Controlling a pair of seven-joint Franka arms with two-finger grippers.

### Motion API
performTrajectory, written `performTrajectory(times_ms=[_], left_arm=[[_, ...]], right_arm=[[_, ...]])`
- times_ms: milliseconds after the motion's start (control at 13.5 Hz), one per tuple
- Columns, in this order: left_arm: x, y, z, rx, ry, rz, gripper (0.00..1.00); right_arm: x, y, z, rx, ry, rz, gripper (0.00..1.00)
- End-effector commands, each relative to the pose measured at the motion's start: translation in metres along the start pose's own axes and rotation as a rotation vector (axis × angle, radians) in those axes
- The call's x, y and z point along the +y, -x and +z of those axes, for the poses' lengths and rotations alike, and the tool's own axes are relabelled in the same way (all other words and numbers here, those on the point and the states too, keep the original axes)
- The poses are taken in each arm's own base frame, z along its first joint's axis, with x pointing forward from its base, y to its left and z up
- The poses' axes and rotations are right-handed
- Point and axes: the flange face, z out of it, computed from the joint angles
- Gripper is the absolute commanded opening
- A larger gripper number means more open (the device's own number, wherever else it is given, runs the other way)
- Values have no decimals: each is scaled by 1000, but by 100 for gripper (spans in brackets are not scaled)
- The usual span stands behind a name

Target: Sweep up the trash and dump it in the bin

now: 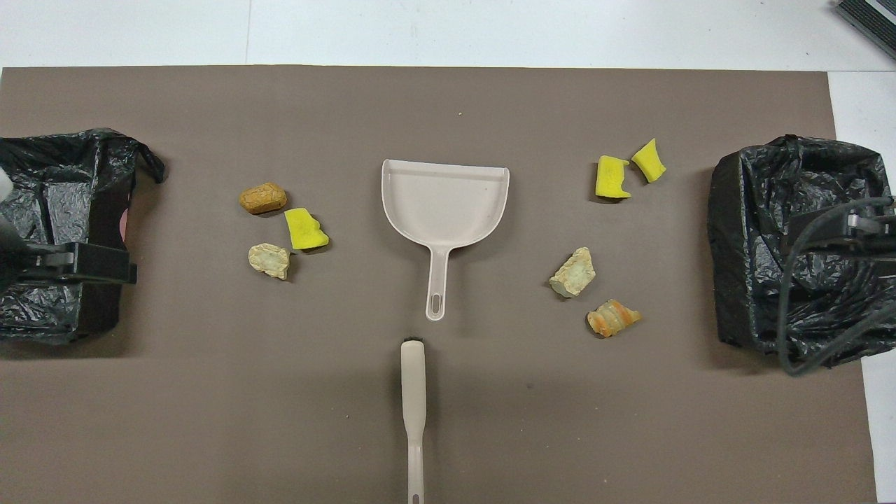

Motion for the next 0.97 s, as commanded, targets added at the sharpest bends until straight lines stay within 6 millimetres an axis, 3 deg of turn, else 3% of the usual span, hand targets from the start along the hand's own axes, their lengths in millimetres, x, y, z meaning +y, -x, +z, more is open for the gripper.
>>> performTrajectory(times_ms=[0, 148, 371, 520, 742, 891], left_arm=[[48, 14, 8, 0, 5, 60, 100], [99, 35, 24, -28, -3, 87, 100], [165, 63, 74, -43, -10, 132, 100], [194, 94, 105, -66, -26, 156, 100], [242, 152, 171, -65, -37, 193, 100], [257, 173, 216, -76, -48, 225, 100]], right_arm=[[4, 7, -2, -12, -21, -18, 100], [3, 7, -1, -11, -21, -9, 100], [2, 4, -3, 16, -27, -23, 100], [-6, 0, 3, 15, -20, -27, 100], [-26, -24, 31, 5, -19, -46, 100], [-51, -37, 48, 20, -26, -47, 100]])
